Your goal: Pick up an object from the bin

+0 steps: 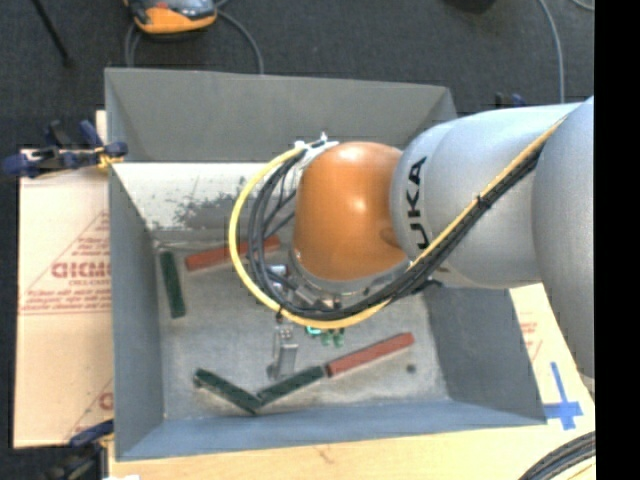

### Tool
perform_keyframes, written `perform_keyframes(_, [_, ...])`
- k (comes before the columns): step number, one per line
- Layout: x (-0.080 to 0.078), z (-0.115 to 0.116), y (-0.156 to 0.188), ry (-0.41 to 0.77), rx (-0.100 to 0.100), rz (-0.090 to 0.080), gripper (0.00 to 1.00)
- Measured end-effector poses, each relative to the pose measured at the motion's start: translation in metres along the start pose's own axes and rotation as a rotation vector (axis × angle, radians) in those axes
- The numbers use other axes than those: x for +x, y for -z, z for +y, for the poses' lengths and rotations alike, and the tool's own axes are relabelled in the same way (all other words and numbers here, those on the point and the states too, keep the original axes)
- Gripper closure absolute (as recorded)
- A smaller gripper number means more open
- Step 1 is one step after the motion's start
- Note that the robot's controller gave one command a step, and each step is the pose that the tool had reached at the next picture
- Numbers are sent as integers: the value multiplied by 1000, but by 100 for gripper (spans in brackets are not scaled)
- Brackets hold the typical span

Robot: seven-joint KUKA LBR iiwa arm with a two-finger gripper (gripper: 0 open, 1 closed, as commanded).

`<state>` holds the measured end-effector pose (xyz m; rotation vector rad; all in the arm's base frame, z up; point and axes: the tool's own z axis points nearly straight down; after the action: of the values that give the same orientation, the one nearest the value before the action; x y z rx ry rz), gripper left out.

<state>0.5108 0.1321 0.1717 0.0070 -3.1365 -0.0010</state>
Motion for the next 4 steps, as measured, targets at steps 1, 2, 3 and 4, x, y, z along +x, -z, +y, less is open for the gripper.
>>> perform_keyframes(1, [-2,-1,4,-4,-1,-8,0])
perform_keyframes(2, [-2,-1,4,-4,-1,-8,0])
perform_keyframes(3, [13,9,12,109,4,-5,0])
perform_keyframes(4, [26,14,-15,254,-1,-15,0])
